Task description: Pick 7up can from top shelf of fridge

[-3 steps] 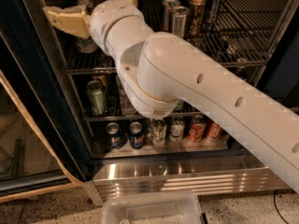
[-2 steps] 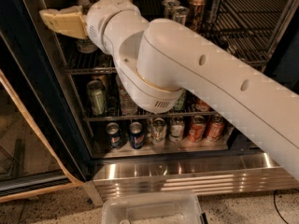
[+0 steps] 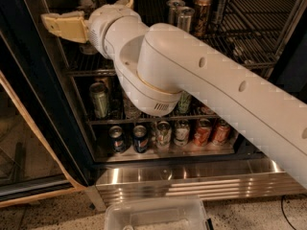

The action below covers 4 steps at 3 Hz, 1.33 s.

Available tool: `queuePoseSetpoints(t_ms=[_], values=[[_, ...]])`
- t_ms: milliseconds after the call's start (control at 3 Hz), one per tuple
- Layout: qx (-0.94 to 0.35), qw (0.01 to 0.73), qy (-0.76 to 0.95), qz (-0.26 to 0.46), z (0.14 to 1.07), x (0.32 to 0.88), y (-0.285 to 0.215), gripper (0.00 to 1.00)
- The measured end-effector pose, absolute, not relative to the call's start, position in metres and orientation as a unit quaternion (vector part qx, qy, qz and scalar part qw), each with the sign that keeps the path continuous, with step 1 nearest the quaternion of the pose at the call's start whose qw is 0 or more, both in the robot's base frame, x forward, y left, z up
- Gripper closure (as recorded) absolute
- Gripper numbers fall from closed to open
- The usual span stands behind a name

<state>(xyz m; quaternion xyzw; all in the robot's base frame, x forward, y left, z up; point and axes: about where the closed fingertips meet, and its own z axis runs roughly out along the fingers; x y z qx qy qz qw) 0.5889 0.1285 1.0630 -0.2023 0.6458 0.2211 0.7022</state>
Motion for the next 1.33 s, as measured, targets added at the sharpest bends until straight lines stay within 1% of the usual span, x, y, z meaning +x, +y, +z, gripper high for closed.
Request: queuePoseSetpoints(t_ms=[667, 1333], values=[[-0.198, 0.689, 0.655, 0.240, 1.040, 0.597, 0.144, 0.00], [-0.184, 0.682, 0.666, 0.239, 1.017, 0.603, 0.148, 0.00]])
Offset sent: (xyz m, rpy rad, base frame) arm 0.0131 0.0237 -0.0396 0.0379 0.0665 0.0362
